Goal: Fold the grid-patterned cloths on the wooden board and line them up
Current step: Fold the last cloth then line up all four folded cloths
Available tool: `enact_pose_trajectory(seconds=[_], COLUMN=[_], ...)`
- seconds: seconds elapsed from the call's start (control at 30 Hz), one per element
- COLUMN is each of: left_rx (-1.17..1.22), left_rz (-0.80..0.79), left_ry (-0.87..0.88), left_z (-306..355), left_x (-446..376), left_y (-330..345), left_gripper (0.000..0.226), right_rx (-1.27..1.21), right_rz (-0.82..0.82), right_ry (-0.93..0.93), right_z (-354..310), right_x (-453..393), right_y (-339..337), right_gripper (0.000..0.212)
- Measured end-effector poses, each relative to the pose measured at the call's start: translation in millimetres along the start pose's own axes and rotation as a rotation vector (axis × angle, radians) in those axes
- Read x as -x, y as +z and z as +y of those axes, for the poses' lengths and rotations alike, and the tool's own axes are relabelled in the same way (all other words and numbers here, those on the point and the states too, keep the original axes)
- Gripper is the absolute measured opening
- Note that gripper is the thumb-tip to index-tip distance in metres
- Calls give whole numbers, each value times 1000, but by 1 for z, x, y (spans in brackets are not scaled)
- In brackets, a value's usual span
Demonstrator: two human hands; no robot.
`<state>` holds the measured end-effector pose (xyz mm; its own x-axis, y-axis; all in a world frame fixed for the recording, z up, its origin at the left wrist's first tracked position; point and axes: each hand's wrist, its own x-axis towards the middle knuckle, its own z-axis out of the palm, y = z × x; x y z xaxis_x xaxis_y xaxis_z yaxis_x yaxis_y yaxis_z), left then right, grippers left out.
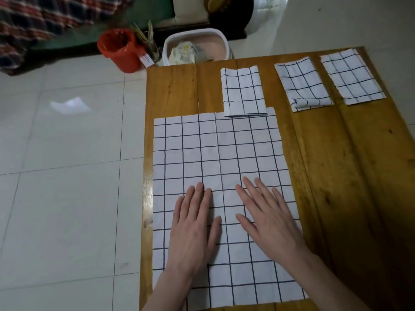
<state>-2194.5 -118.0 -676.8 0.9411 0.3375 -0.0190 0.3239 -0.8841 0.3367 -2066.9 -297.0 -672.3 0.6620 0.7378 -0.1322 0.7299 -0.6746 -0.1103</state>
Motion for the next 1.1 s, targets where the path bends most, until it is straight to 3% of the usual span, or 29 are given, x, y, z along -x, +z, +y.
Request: enact_pose_trajectory(seconds=[0.47, 0.57, 0.77, 1.0, 1.1], left_rx=[33, -1, -7, 95, 145], left_rz=[16, 42, 58, 137, 153], left_ry=[-4, 19, 53, 65, 55], left_z=[11, 5, -8, -11, -12], left_x=[43, 38, 31, 30, 29], left_y=[-9, -13, -20, -18, -18], left_gripper=[57, 47, 53, 25, 16], right_rx=[-78, -147, -154, -249, -255], right_rz=[38, 128, 237, 313, 308], right_ry=[-44, -44, -129, -195, -237], right_z=[-8, -6, 11, 13, 15], right_x=[40, 34, 21, 16, 14], right_y=[1, -4, -6, -12, -16], right_gripper=[63, 54, 40, 6, 2])
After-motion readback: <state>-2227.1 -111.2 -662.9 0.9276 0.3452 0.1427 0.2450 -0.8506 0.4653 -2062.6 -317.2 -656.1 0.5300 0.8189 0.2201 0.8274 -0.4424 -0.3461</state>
